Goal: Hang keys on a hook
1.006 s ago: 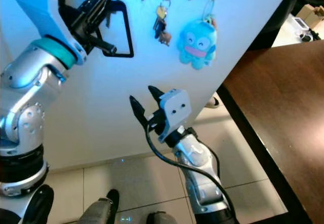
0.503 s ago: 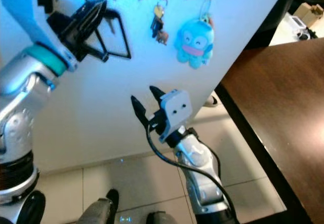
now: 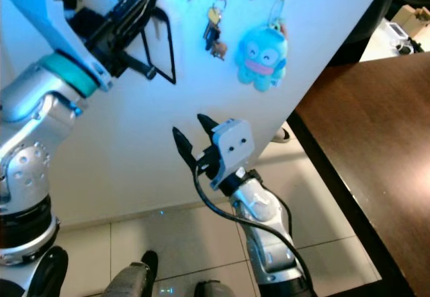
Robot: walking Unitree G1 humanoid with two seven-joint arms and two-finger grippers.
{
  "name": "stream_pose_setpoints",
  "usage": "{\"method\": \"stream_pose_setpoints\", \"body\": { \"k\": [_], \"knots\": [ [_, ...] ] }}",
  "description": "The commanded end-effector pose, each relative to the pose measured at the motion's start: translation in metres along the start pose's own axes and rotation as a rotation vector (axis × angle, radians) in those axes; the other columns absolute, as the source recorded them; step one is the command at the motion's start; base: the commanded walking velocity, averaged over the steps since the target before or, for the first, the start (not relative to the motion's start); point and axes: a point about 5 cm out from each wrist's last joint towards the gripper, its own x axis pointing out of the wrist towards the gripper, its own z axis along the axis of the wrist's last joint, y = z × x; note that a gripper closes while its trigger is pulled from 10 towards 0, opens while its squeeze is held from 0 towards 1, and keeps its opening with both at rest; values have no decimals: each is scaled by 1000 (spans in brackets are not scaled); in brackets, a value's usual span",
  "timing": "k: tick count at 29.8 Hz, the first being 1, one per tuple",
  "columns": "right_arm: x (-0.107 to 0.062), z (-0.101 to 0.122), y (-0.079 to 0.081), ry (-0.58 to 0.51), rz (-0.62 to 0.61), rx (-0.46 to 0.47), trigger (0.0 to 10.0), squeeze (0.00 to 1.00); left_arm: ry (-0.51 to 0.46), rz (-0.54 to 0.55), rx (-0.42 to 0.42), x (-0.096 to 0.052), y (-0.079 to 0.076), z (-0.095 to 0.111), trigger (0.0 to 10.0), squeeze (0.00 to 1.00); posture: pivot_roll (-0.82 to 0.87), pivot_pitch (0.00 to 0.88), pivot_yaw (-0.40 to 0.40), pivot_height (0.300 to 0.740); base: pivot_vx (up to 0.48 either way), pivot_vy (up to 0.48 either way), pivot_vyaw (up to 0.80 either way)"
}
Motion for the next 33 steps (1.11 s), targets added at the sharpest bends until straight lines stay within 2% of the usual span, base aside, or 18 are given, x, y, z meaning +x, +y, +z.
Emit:
{"method": "stream_pose_setpoints", "body": {
  "k": [1, 13, 15, 17, 18, 19, 21, 33],
  "knots": [
    [-3, -5, 1, 16, -6, 3, 10000, 0, 9, 8, 4, 3, -1, -2, 10000, 0, 53, 111, 28, 740, 0, 0, 0],
    [-3, -4, 2, 12, -6, 5, 10000, 0, 32, 31, -4, 9, 6, -7, 10000, 0, 55, 114, 34, 740, 0, 0, 0],
    [-2, -1, 2, -5, -1, -2, 10000, 0, 35, 41, -4, 9, 8, -8, 10000, 0, 55, 114, 35, 740, 0, 0, 0],
    [0, 16, 2, -89, 9, -2, 10000, 0, 52, 69, -7, 10, 13, -11, 10000, 0, 52, 114, 37, 740, 0, 0, 0],
    [0, 16, 2, -89, 9, -2, 10000, 0, 52, 69, -7, 10, 13, -11, 10000, 0, 52, 114, 37, 740, 0, 0, 0],
    [1, 30, 3, -152, 19, -6, 10000, 0, 65, 83, -13, 10, 16, -14, 10000, 0, 52, 114, 37, 740, 0, 0, 0],
    [1, 37, 4, -188, 27, -13, 10000, 0, 70, 85, -24, 9, 16, -16, 10000, 0, 47, 114, 39, 740, 0, 0, 0],
    [2, 41, 7, -225, 50, -40, 10000, 0, 113, 83, -77, 6, 17, -24, 10000, 0, 47, 111, 40, 740, 0, 0, 0]
  ]
}}
